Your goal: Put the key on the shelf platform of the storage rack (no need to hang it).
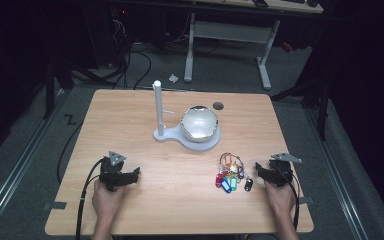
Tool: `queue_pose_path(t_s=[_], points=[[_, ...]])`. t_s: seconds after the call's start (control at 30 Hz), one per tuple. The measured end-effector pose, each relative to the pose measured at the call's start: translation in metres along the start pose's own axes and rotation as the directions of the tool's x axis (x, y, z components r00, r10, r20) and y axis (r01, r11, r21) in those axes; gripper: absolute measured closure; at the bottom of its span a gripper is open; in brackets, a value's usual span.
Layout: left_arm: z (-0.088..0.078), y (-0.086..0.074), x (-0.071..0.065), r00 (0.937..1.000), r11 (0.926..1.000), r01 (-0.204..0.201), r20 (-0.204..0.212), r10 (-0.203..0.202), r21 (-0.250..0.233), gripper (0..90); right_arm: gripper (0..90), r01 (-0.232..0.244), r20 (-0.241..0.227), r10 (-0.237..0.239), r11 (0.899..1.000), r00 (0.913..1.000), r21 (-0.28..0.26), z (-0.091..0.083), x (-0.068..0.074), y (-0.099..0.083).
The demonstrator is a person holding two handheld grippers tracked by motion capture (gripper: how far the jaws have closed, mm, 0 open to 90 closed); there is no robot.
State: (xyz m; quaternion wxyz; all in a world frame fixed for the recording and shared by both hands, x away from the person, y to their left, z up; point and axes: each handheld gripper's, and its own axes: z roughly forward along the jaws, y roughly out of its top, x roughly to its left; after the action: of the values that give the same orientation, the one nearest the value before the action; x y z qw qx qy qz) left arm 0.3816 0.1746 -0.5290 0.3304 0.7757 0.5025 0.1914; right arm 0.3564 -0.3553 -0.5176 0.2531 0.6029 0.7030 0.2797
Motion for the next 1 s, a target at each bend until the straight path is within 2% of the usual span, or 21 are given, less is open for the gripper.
queue_pose_path(t_s=[0.33,0.6,0.7,1.0], points=[[0.0,0.0,0.0,1.0,1.0,0.0,0.0,0.0,0.0,17.9,38.6,0.015,-0.013,-0.015,1.0,0.9998,0.019,-0.001,-0.001,0.002],[0.0,0.0,0.0,1.0,1.0,0.0,0.0,0.0,0.0,17.9,44.6,-0.002,-0.026,0.003,1.0,0.9997,0.006,-0.003,0.0,0.0],[0.0,0.0,0.0,1.0,1.0,0.0,0.0,0.0,0.0,17.8,46.7,-0.011,-0.038,0.01,1.0,0.9992,-0.014,-0.007,0.001,-0.001],[0.0,0.0,0.0,1.0,1.0,0.0,0.0,0.0,0.0,17.8,49.6,-0.03,-0.075,0.029,0.999,0.9968,-0.021,-0.016,0.003,-0.005]])
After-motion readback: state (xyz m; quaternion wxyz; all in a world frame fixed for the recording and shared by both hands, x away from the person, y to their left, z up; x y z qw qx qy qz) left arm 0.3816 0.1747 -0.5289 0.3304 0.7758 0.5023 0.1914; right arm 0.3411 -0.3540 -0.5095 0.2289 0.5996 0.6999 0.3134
